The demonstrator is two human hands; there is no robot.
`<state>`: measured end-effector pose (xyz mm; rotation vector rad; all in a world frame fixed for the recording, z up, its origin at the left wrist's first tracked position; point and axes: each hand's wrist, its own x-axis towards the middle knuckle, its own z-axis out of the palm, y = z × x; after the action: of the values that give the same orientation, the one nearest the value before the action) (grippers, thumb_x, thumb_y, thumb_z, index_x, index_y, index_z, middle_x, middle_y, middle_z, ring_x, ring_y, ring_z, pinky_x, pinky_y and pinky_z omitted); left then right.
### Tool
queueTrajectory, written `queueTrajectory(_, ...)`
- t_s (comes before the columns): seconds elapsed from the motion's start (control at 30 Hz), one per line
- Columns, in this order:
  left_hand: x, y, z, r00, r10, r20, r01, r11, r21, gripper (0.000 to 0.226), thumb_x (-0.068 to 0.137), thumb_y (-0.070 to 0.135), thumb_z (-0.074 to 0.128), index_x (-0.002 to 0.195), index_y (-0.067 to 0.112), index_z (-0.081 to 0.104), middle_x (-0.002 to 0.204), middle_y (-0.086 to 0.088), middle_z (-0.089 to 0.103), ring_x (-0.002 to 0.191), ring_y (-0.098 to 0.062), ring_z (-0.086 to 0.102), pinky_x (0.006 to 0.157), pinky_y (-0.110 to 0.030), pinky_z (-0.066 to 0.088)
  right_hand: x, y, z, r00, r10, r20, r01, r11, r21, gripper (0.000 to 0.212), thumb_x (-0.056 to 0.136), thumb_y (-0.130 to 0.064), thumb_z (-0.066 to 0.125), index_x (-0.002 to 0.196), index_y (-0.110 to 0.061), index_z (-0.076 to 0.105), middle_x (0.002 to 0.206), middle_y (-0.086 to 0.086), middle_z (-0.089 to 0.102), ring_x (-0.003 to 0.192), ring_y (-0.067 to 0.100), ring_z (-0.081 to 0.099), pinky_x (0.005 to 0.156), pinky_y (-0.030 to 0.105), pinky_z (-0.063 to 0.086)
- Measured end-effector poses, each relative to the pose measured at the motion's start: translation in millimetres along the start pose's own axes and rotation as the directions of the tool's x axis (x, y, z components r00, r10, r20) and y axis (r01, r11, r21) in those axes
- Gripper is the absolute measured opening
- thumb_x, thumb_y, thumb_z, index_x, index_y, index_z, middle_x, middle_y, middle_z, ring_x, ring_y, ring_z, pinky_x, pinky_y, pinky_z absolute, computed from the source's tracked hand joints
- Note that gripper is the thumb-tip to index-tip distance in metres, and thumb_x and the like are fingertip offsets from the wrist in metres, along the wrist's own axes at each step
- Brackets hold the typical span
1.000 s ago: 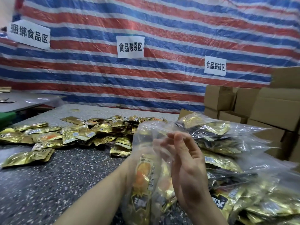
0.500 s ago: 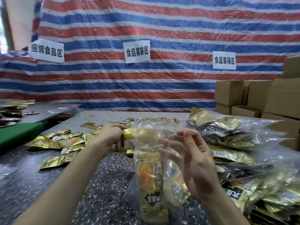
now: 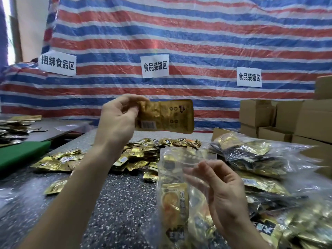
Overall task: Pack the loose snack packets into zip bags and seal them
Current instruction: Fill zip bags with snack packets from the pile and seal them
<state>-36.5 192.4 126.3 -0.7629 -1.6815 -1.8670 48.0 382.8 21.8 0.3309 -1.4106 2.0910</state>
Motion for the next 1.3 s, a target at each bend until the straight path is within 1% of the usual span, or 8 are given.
queueTrajectory(0.23, -5.9, 0.0, 2.7, 0.966, 0.241, 0.091, -0.256, 0.931, 0.261, 0.034, 0.101, -0.005, 0.043, 0.098, 0.016, 0.069, 0.097, -0.002, 0.068, 0.089, -0.008, 0.065, 0.066, -0.012, 0.054, -1.6, 3.1, 1.7, 1.0, -0.021, 0.023, 0.022, 0.999, -0.026, 0.053, 0.047, -0.049, 0.099, 0.078, -0.012, 0.075, 0.095, 0.026, 0.074, 0.094, 0.043, 0.073, 0.081, 0.052, 0.06)
queueTrajectory(0.37, -8.7, 1.7, 3.2, 0.945, 0.26, 0.198, -0.312, 0.899, 0.308, 0.035, 0.1, -0.005, 0.043, 0.099, 0.017, 0.07, 0.094, 0.007, 0.066, 0.088, 0.001, 0.06, 0.071, -0.009, 0.049, -2.5, 2.1, 3.0, 0.999, -0.034, -0.005, 0.034, 0.999, -0.041, 0.055, 0.044, -0.051, 0.099, 0.078, -0.014, 0.075, 0.095, 0.024, 0.074, 0.094, 0.04, 0.074, 0.079, 0.048, 0.061)
queueTrajectory(0.47, -10.1, 4.2, 2.2, 0.919, 0.258, 0.298, -0.355, 0.87, 0.342, 0.038, 0.096, -0.009, 0.043, 0.097, 0.016, 0.071, 0.096, 0.005, 0.067, 0.092, -0.006, 0.062, 0.076, -0.016, 0.053, -3.2, 2.8, 3.1, 0.999, -0.046, -0.015, 0.046, 0.998, -0.04, 0.052, 0.047, -0.047, 0.099, 0.079, -0.014, 0.075, 0.093, 0.023, 0.075, 0.092, 0.036, 0.074, 0.077, 0.045, 0.061)
queueTrajectory(0.63, -11.3, 9.6, -1.3, 0.888, 0.229, 0.4, -0.369, 0.873, 0.318, 0.043, 0.093, -0.014, 0.044, 0.091, 0.021, 0.069, 0.096, 0.006, 0.067, 0.091, -0.007, 0.061, 0.076, -0.017, 0.053, -4.3, 3.5, 4.1, 0.996, -0.06, -0.072, 0.058, 0.998, -0.031, 0.021, 0.06, -0.022, 0.083, 0.077, -0.014, 0.075, 0.088, 0.023, 0.074, 0.083, 0.035, 0.075, 0.071, 0.038, 0.062)
queueTrajectory(1.0, -12.1, 23.9, -7.5, 0.868, 0.328, 0.372, -0.445, 0.847, 0.29, 0.037, 0.081, -0.001, 0.04, 0.093, 0.02, 0.068, 0.096, 0.006, 0.067, 0.093, -0.008, 0.061, 0.079, -0.025, 0.055, -4.8, 5.5, 1.6, 0.986, -0.093, -0.138, 0.076, 0.99, -0.121, 0.06, 0.037, -0.055, 0.098, 0.077, -0.018, 0.073, 0.088, 0.019, 0.073, 0.09, 0.039, 0.074, 0.084, 0.052, 0.061)
queueTrajectory(1.1, -14.0, 23.5, -2.4, 0.857, 0.302, 0.418, -0.448, 0.838, 0.313, 0.035, 0.083, -0.007, 0.043, 0.096, 0.012, 0.071, 0.096, 0.001, 0.068, 0.093, -0.013, 0.062, 0.081, -0.03, 0.055, -5.1, 7.1, 2.0, 0.984, -0.098, -0.151, 0.078, 0.988, -0.13, 0.061, 0.037, -0.057, 0.097, 0.077, -0.018, 0.073, 0.085, 0.014, 0.073, 0.09, 0.04, 0.072, 0.084, 0.053, 0.061)
queueTrajectory(1.2, -16.9, 26.1, 2.1, 0.837, 0.304, 0.455, -0.477, 0.813, 0.334, 0.036, 0.081, -0.007, 0.043, 0.096, 0.01, 0.071, 0.096, 0.002, 0.066, 0.093, -0.011, 0.061, 0.077, -0.016, 0.051, -6.5, 7.0, 3.9, 0.983, -0.105, -0.153, 0.086, 0.989, -0.122, 0.057, 0.041, -0.057, 0.096, 0.077, -0.019, 0.075, 0.085, 0.011, 0.074, 0.091, 0.039, 0.072, 0.084, 0.052, 0.061)
queueTrajectory(1.3, -18.0, 29.3, 1.9, 0.83, 0.308, 0.466, -0.495, 0.791, 0.359, 0.037, 0.077, -0.001, 0.041, 0.095, 0.01, 0.071, 0.095, 0.001, 0.066, 0.092, -0.012, 0.059, 0.076, -0.016, 0.05, -8.5, 5.5, 6.5, 0.981, -0.101, -0.166, 0.089, 0.993, -0.077, 0.033, 0.054, -0.037, 0.092, 0.077, -0.018, 0.078, 0.084, 0.01, 0.075, 0.092, 0.042, 0.072, 0.08, 0.05, 0.062)
